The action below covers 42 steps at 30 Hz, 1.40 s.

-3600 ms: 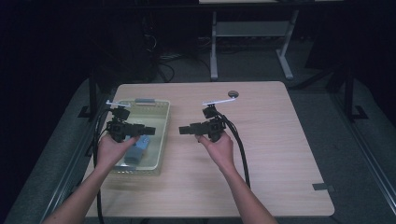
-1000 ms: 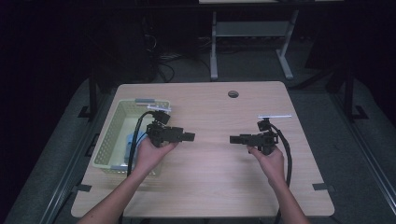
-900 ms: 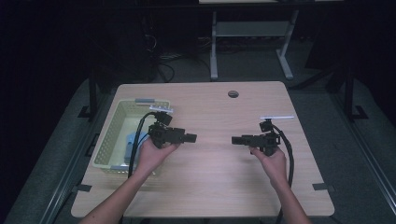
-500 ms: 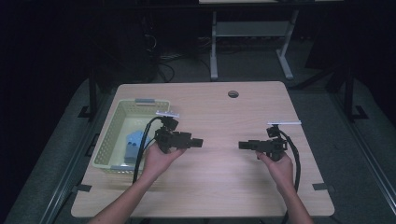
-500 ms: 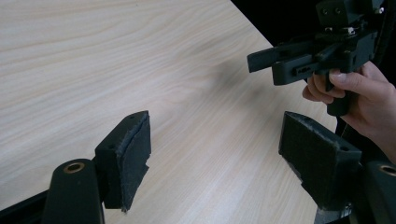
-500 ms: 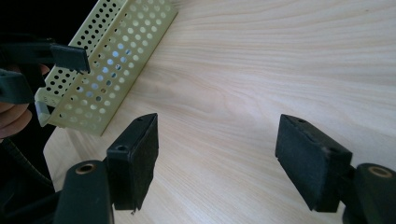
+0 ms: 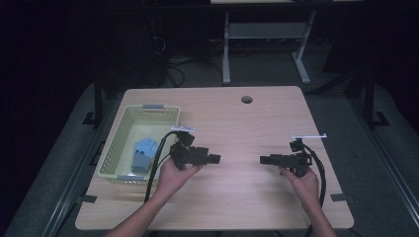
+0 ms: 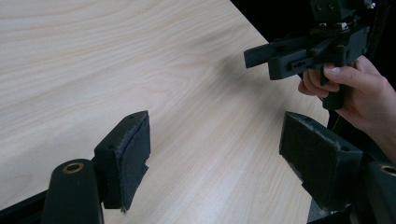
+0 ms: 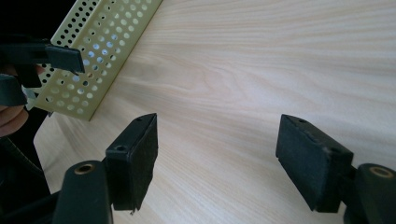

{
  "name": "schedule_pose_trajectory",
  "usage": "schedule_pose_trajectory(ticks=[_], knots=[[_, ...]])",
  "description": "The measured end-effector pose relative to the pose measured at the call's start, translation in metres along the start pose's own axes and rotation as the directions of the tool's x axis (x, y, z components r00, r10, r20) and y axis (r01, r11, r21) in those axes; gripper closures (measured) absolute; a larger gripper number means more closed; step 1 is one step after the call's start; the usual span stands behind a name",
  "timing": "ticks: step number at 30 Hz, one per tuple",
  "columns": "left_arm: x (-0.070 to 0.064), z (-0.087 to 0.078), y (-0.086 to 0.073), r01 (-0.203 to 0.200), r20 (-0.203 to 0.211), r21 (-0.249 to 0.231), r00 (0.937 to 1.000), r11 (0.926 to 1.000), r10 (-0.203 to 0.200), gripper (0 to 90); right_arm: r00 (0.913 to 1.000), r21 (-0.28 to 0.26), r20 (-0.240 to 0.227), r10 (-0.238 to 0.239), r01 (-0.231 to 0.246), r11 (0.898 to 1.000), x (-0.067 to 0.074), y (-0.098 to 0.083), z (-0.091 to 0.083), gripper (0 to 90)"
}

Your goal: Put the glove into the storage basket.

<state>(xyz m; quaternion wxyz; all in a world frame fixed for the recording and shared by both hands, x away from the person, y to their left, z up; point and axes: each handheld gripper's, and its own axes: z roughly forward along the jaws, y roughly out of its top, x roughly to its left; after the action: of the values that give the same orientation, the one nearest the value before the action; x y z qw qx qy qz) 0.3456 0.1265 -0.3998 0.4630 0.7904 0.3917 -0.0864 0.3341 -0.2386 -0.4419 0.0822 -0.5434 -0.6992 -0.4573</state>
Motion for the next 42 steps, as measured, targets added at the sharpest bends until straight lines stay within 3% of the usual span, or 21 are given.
schedule_pose_trajectory(ticks=[22,25,30,39,42], knots=[[-0.014,0.017,-0.038,-0.028,0.046,0.005,0.9985,0.9996,0.028,24.5,0.9996,-0.013,-0.001,0.028,-0.028,1.0,-0.021,-0.032,-0.02,28.6],[-0.015,0.018,-0.044,-0.031,0.057,0.001,0.9979,0.9995,0.031,24.5,0.9997,-0.012,0.003,0.024,-0.024,1.0,-0.021,-0.036,-0.023,28.2],[-0.019,0.018,-0.056,-0.068,0.056,0.007,0.9961,0.9977,0.068,24.5,0.9999,-0.013,0.009,0.01,-0.009,1.0,-0.017,-0.043,-0.028,28.2],[-0.019,0.016,-0.074,-0.064,0.073,0.007,0.9953,0.9979,0.063,24.6,0.9999,-0.024,0.011,-0.01,0.01,1.0,-0.012,-0.055,-0.032,27.3],[-0.02,0.014,-0.078,-0.08,0.063,-0.003,0.9948,0.9968,0.08,24.6,0.9994,-0.022,0.018,-0.028,0.029,0.999,-0.01,-0.058,-0.031,26.7]])
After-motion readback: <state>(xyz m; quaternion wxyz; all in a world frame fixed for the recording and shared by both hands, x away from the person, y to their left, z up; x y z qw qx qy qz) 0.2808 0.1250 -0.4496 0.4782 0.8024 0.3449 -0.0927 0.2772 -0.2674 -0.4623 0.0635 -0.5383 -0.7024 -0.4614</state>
